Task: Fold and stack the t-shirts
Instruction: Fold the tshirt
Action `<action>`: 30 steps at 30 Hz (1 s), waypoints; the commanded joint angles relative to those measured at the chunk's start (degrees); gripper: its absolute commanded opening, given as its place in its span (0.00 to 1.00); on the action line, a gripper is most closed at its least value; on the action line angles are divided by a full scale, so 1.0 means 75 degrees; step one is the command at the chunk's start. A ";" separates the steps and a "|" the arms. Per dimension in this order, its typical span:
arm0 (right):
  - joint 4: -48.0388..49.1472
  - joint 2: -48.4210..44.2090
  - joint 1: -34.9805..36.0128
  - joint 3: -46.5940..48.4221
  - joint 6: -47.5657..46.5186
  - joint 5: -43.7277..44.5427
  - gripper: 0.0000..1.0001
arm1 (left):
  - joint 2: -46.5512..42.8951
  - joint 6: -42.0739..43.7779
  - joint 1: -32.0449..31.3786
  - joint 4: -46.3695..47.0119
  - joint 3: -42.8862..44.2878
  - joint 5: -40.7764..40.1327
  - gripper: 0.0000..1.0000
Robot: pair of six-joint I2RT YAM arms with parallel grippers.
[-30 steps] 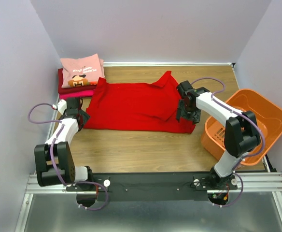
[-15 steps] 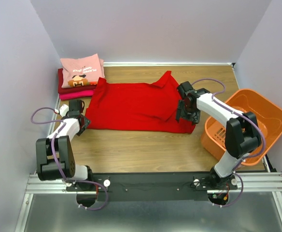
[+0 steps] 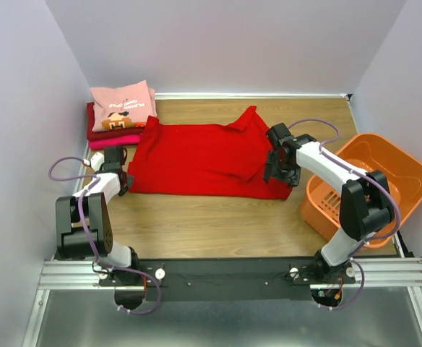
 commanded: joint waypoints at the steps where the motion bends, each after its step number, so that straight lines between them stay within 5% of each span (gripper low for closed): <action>1: 0.0063 -0.0250 -0.0023 -0.0221 0.0112 -0.0087 0.77 | 0.0351 0.0096 0.0039 0.0049 0.0074 0.0251 0.00; 12: 0.0250 -0.0344 -0.0023 -0.0491 -0.0075 -0.0298 0.76 | -0.0012 0.0717 0.0518 -0.0208 0.0918 -0.0334 0.00; 30: 0.1292 -0.0941 0.0094 -0.1885 -0.0181 -0.1763 0.51 | 0.0070 0.0964 0.0941 0.0002 0.0707 0.0005 0.00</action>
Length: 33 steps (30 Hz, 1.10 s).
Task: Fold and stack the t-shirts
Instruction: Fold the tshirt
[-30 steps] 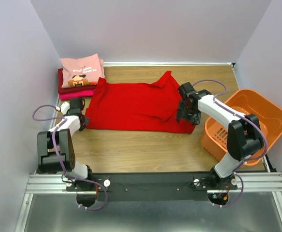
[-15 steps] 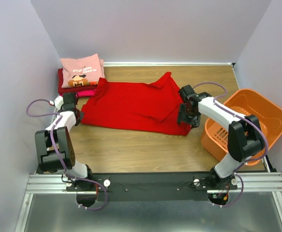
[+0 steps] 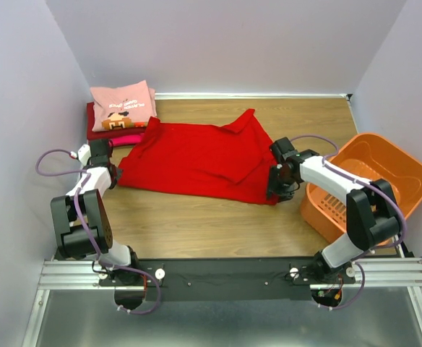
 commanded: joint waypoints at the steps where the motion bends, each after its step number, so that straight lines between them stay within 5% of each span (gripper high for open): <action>1: 0.0407 -0.0225 0.0042 -0.0332 -0.0032 -0.0466 0.49 | -0.0073 0.0151 0.0125 0.0081 -0.0065 -0.0070 0.00; 13: 0.1344 0.0126 0.0042 -0.0614 -0.0348 -0.0256 0.41 | 0.0068 0.0209 0.0184 0.0069 -0.0006 0.0000 0.00; 23: 0.1193 -0.0106 0.0030 -0.0685 -0.0513 -0.0303 0.05 | 0.0103 0.0583 0.0371 0.0070 0.0110 -0.0047 0.00; 33: -0.0436 0.0021 0.0042 0.0159 -0.1063 0.0587 0.05 | 0.0138 0.1334 0.0489 -0.0083 0.0486 -0.0598 0.00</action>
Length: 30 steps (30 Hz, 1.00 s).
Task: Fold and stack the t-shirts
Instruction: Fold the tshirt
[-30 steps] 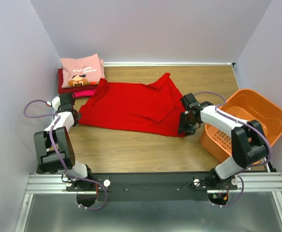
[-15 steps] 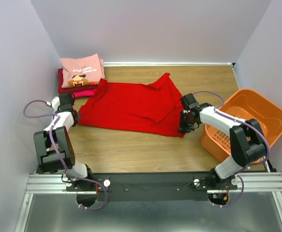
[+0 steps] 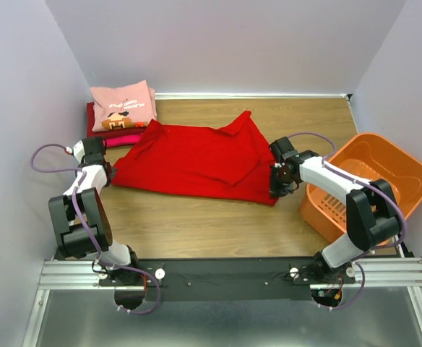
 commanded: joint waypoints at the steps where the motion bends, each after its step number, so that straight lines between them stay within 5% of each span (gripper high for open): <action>1: -0.1080 0.0088 0.0016 0.0381 -0.0460 0.0611 0.05 | 0.0022 0.0477 0.0113 -0.0031 0.0215 -0.0566 0.00; 17: -0.2394 0.0323 0.0016 0.0580 -0.0695 0.0659 0.07 | 0.0021 0.0724 0.0124 -0.0066 0.0121 -0.0742 0.00; 20: -0.2382 0.0288 0.0027 0.0592 -0.0929 0.0028 0.18 | 0.0080 0.0759 0.0136 -0.0077 0.0180 -0.0602 0.00; 24: -0.2324 0.0066 0.0027 0.0452 -0.0801 -0.0490 0.50 | 0.0080 0.0771 0.0124 -0.0066 0.0121 -0.0472 0.00; 30: -0.1762 -0.0274 0.0027 -0.0262 -0.0297 -0.1297 0.55 | 0.0162 0.0759 0.0124 0.0004 0.0027 -0.0343 0.00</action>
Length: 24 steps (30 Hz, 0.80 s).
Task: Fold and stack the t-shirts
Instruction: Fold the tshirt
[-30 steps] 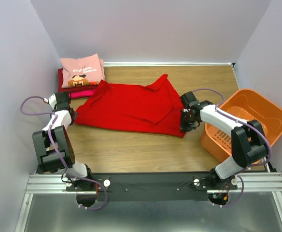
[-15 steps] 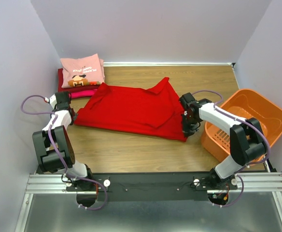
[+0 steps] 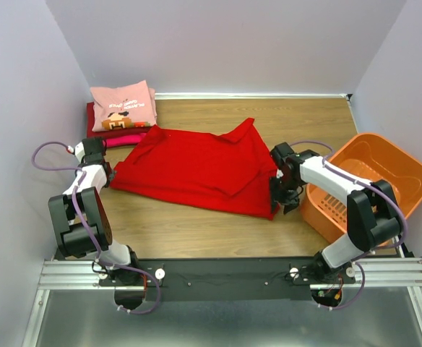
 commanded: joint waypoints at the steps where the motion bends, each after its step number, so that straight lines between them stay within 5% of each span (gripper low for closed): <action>1: 0.0203 -0.0318 -0.0008 -0.0601 0.0324 -0.0832 0.55 | 0.0142 0.0092 0.0113 0.0194 -0.0019 -0.0186 0.00; 12: 0.0695 -0.1268 -0.0019 -0.1070 0.1414 -0.0354 0.55 | 0.0083 0.0138 0.0113 0.0147 0.0028 -0.0209 0.00; 24: 0.0848 -0.0764 -0.0008 -0.1247 0.1836 0.0653 0.40 | 0.0083 0.0174 0.0101 0.0136 0.0039 -0.0139 0.00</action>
